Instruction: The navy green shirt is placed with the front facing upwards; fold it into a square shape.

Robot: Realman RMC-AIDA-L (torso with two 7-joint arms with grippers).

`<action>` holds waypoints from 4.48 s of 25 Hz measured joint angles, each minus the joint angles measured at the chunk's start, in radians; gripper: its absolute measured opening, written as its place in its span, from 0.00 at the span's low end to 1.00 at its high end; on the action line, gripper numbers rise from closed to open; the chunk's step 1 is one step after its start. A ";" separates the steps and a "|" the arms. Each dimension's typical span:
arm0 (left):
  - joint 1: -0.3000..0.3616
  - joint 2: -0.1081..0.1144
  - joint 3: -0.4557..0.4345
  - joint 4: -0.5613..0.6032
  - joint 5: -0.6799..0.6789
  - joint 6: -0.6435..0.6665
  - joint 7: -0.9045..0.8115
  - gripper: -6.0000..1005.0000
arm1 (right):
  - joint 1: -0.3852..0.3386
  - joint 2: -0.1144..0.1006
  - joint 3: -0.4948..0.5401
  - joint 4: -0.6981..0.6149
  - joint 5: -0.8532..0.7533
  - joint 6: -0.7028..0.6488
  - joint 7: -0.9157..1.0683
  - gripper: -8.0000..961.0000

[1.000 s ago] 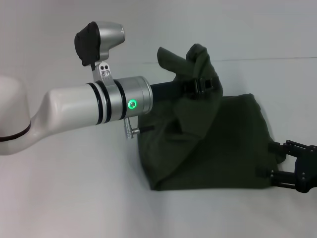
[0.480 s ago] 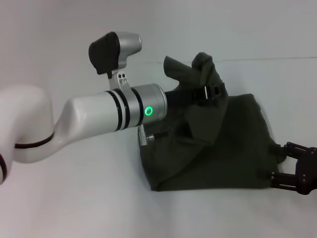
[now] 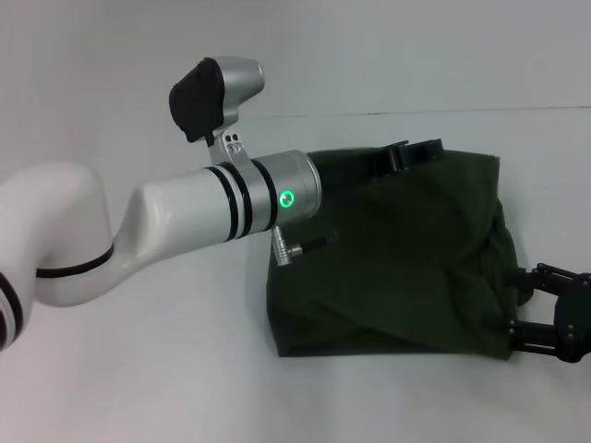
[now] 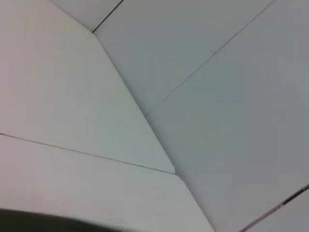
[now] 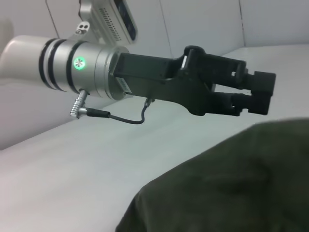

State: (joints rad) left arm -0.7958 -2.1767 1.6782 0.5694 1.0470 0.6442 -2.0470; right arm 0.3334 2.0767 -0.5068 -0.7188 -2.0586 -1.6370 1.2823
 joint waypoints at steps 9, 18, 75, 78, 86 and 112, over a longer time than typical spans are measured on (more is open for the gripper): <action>0.006 0.003 -0.028 0.004 -0.019 0.052 0.064 0.61 | -0.045 -0.049 0.159 -0.048 0.004 -0.151 -0.007 0.92; 0.090 0.050 -0.329 -0.004 0.194 0.407 0.241 0.90 | 0.023 0.005 0.140 -0.036 -0.006 -0.010 0.007 0.92; 0.208 0.107 -0.944 0.175 0.981 1.167 0.474 0.90 | 0.063 0.004 -0.184 -0.003 -0.009 0.289 0.370 0.92; 0.209 0.107 -0.944 0.174 0.981 1.167 0.473 0.90 | 0.053 0.000 -0.174 -0.005 -0.024 0.299 0.377 0.92; 0.213 0.102 -0.944 0.172 0.979 1.166 0.472 0.90 | 0.058 0.000 -0.086 -0.027 0.024 0.247 0.346 0.92; 0.221 0.098 -0.943 0.166 0.985 0.987 0.396 0.90 | 0.244 0.007 -0.089 0.089 -0.067 0.608 0.394 0.92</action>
State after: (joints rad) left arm -0.5753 -2.0783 0.7348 0.7350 2.0319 1.6307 -1.6509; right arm 0.5778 2.0835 -0.5956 -0.6297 -2.1261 -1.0294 1.6764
